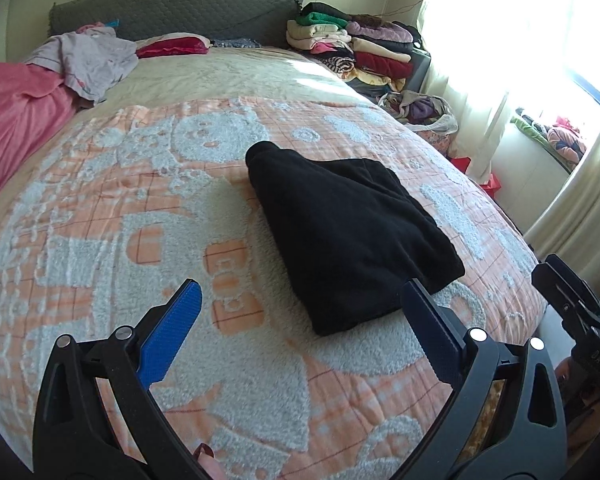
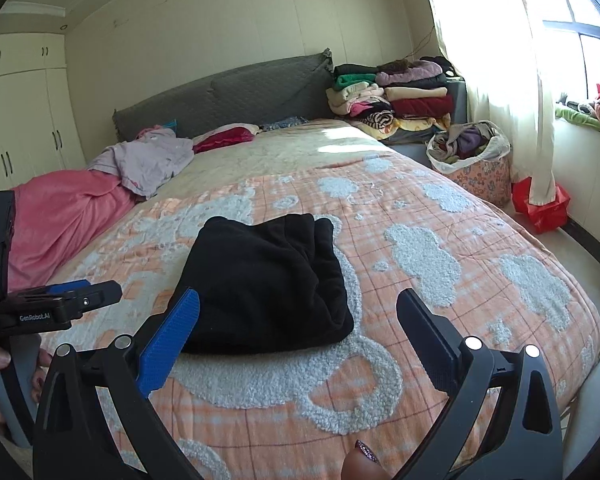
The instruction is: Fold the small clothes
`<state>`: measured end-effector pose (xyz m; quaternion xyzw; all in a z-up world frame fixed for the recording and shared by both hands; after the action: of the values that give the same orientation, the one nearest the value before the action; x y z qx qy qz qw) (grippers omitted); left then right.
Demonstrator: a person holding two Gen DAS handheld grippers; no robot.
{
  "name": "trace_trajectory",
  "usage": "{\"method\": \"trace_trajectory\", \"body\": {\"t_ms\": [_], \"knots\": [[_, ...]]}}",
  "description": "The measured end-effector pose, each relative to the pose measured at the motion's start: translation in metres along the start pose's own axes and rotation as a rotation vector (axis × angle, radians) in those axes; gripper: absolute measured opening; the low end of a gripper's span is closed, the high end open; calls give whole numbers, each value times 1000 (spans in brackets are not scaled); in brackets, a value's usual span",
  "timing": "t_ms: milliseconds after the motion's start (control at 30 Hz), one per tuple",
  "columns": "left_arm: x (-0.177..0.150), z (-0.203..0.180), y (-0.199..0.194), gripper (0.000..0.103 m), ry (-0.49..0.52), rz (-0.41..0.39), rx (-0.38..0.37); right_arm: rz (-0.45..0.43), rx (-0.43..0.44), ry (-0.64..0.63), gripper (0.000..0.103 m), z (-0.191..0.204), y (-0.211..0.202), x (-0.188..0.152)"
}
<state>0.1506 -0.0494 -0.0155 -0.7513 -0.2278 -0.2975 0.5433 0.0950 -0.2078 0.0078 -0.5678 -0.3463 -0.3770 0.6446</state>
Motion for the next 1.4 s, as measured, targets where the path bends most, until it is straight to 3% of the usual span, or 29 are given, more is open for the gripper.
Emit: {"method": "trace_trajectory", "body": {"t_ms": [267,667,1000,1400], "knots": [[-23,12,-7,93,-25,-6,15,-12,-21,-41,98,18,-11,-18],[-65,24,5,93,-48,51,44,167,-31,-68,98,29,16,-76],[-74,30,11,93,-74,91,55,174,-25,-93,98,34,19,-74],[-71,32,8,93,-76,83,77,173,-23,-87,98,35,19,-74]]}}
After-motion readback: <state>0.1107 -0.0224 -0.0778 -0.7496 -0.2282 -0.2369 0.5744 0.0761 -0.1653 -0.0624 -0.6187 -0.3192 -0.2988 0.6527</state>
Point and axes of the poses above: each gripper's, at about its wrist camera, not at the fingertips, and y roughly the way its jaws point, z to its left, x to its top, the point moved 8 cm from there along y, roughly the way its jaws point, and after that the axes turned 4 degrees about -y, right-handed, at the moved point
